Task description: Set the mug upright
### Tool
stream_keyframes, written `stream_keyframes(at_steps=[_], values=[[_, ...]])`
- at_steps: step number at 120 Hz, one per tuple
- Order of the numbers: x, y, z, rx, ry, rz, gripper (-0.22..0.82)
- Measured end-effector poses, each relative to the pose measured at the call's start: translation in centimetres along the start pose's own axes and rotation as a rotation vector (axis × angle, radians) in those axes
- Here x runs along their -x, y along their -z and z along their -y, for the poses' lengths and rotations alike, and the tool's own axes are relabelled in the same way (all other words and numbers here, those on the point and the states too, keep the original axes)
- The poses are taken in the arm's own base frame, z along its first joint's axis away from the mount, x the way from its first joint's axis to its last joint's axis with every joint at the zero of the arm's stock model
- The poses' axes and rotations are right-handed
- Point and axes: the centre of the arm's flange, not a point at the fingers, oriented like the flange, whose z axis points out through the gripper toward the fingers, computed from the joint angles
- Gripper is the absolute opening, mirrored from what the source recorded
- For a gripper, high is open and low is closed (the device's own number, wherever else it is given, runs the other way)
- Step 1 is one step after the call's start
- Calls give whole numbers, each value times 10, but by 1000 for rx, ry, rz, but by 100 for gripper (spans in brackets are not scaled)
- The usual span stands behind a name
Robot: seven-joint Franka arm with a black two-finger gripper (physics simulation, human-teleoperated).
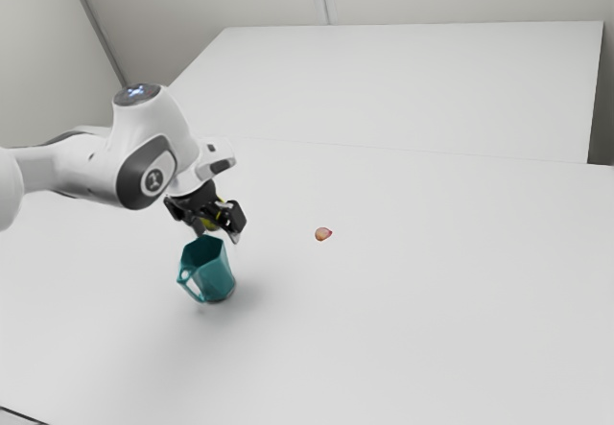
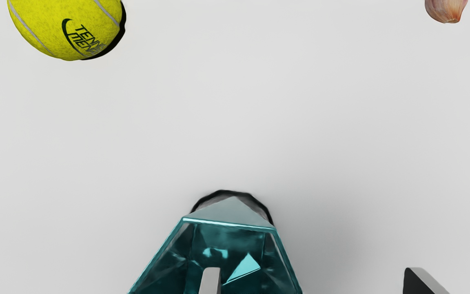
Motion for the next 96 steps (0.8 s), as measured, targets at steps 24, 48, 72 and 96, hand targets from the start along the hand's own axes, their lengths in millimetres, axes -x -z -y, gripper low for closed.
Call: stream_keyframes(at_steps=[24, 48, 72, 96], values=[[-22, 60, 1, -2, -2, -46, 54], [-47, 108, -1, 2, -3, -7, 57], [-70, 149, 1, 5, 0, 45, 58], [-77, 191, 3, -3, -2, 77, 58]])
